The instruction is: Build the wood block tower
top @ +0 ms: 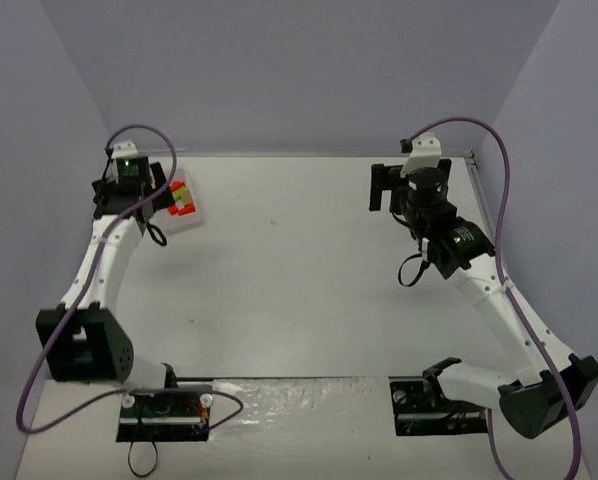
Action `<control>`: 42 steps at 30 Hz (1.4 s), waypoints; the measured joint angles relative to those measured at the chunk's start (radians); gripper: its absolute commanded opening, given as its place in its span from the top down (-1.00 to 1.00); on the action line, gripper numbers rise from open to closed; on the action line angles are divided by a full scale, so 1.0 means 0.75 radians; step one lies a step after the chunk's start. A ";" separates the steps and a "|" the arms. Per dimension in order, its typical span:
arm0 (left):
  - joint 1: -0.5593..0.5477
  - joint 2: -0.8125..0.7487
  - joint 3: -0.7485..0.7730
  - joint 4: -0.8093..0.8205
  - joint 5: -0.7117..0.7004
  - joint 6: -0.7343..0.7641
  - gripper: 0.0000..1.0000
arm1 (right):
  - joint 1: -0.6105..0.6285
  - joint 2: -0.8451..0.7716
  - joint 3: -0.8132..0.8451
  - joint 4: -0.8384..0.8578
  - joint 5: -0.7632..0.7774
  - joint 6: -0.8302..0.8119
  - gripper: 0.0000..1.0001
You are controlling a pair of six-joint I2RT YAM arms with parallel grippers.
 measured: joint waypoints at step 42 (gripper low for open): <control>0.114 0.916 0.632 0.016 0.054 0.241 1.00 | 0.000 -0.219 -0.250 0.015 0.002 0.031 -1.00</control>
